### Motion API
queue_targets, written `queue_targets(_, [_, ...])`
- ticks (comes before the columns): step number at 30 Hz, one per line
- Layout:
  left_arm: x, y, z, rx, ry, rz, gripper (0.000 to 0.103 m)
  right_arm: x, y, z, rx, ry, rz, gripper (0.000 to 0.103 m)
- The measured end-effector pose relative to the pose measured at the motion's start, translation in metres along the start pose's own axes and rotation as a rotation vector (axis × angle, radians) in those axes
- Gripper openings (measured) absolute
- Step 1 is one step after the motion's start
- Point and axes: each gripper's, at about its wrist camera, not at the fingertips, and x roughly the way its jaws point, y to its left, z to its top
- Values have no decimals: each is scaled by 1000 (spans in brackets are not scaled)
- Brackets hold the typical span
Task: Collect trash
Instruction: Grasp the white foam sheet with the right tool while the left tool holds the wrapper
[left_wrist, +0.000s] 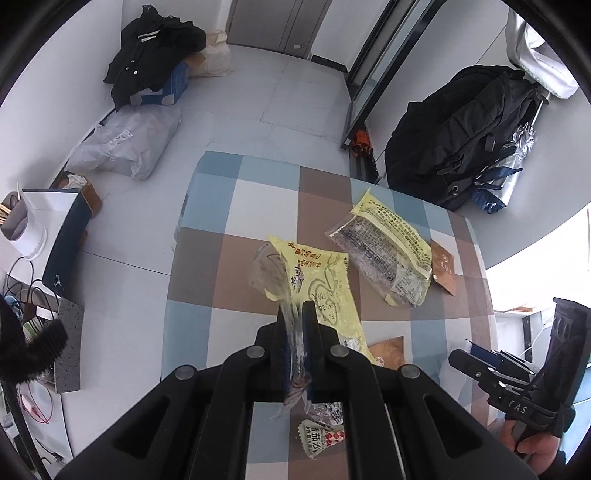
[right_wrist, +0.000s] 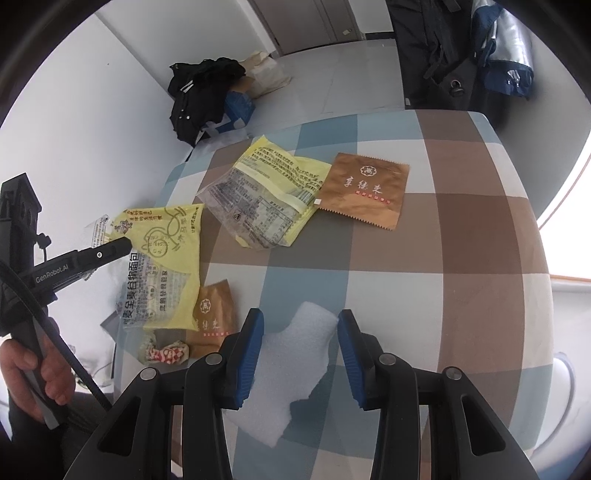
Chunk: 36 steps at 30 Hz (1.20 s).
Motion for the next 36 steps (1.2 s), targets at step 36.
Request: queue_targets(36, [-46,-48,-18,7,-82,18,0,-57,7,-27,-21,-113,-6,41])
